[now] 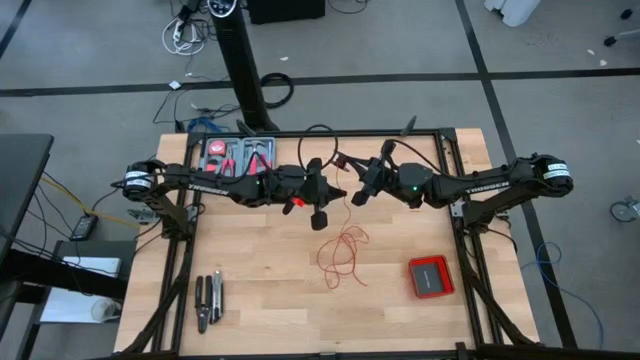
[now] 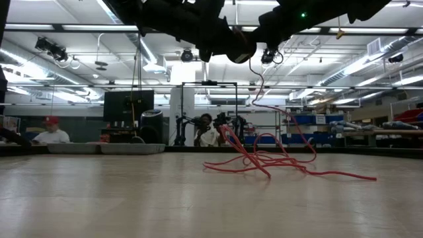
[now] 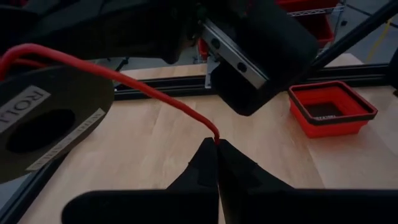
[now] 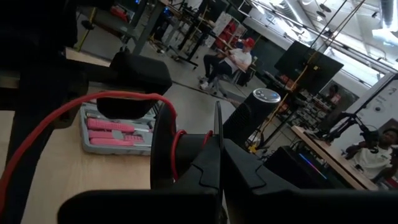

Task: Coil cords
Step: Coil the red wire onto the spool

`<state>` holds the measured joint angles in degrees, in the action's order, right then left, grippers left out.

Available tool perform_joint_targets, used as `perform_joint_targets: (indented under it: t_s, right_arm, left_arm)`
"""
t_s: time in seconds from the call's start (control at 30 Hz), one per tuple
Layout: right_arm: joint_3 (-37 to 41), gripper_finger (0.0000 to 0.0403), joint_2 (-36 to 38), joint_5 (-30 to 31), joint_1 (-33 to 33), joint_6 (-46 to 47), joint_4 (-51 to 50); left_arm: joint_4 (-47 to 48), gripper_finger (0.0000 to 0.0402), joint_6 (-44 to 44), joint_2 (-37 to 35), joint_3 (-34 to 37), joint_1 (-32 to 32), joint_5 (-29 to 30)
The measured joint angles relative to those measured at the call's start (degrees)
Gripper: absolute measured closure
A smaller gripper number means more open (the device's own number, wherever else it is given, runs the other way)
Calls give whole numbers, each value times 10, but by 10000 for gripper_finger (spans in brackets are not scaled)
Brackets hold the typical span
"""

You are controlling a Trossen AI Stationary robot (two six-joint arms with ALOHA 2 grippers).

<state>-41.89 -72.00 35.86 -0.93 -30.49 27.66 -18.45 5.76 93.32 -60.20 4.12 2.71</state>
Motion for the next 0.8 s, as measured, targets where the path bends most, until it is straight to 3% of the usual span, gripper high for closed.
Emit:
perform_joint_targets:
  t_s: [0.27,0.8]
  right_arm:
    - [0,402,0,-13,1,9,9]
    - [0,403,-1,-18,1,27,8]
  left_arm:
    - [-17,401,-2,0,-1,0,0]
    - [157,401,15,1,-116,0,0]
